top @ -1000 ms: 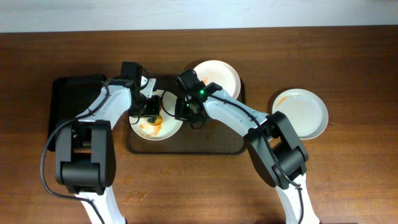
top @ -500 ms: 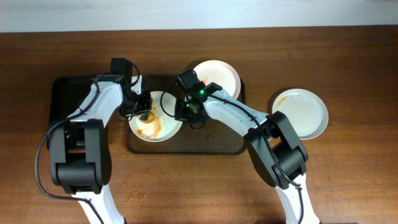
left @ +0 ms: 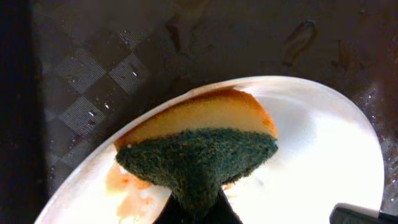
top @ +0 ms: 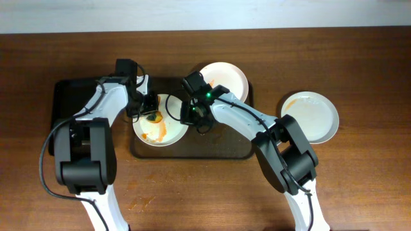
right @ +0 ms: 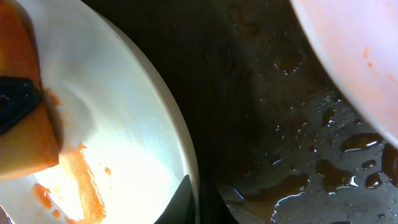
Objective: Clean dirty plates on tray and stack at the side
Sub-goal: 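Scrub the held lower plate with the sponge in the left gripper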
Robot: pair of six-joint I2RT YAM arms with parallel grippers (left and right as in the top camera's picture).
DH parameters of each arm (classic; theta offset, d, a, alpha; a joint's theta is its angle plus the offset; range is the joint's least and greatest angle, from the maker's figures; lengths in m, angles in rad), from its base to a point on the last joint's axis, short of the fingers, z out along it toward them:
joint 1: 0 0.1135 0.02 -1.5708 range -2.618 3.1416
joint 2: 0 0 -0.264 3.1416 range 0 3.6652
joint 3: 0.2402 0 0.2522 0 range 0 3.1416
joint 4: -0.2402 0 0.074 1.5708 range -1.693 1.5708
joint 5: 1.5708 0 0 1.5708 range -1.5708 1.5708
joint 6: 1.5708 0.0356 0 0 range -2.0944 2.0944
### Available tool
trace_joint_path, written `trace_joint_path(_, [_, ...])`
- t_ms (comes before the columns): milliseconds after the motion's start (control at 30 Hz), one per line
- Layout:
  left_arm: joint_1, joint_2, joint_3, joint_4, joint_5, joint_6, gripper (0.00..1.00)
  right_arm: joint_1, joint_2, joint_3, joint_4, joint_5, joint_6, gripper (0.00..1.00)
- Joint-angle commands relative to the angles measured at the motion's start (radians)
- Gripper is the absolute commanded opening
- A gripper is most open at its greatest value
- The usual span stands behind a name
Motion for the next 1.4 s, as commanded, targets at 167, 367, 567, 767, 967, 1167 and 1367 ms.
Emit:
trace_joint_path(167, [0.010, 0.058, 0.072, -0.315, 0.127, 0.023, 0.01, -0.004, 0.024, 0.000, -0.007, 0.002, 0.000, 0.04])
trace_joint_path(367, [-0.040, 0.080, 0.070, -0.220, 0.156, 0.107, 0.01, -0.004, 0.024, 0.000, -0.004, 0.002, -0.019, 0.04])
trace_joint_path(567, [-0.038, 0.102, 0.069, -0.325, -0.446, -0.040, 0.01, -0.004, 0.024, 0.000, 0.003, 0.002, -0.019, 0.04])
trace_joint_path(767, [-0.065, 0.102, 0.068, 0.034, -0.324, -0.024, 0.01, -0.004, 0.024, 0.000, 0.007, 0.002, -0.019, 0.04])
trace_joint_path(967, [-0.082, 0.102, 0.070, -0.241, 0.129, 0.320, 0.00, -0.005, 0.024, 0.000, 0.013, 0.002, -0.020, 0.04])
trace_joint_path(1167, [-0.083, 0.102, 0.068, -0.344, -0.254, 0.025, 0.00, -0.005, 0.024, 0.000, 0.014, 0.002, -0.020, 0.04])
trace_joint_path(1367, [-0.083, 0.102, 0.068, -0.249, -0.559, -0.216, 0.01, -0.005, 0.024, 0.000, 0.014, 0.002, -0.020, 0.04])
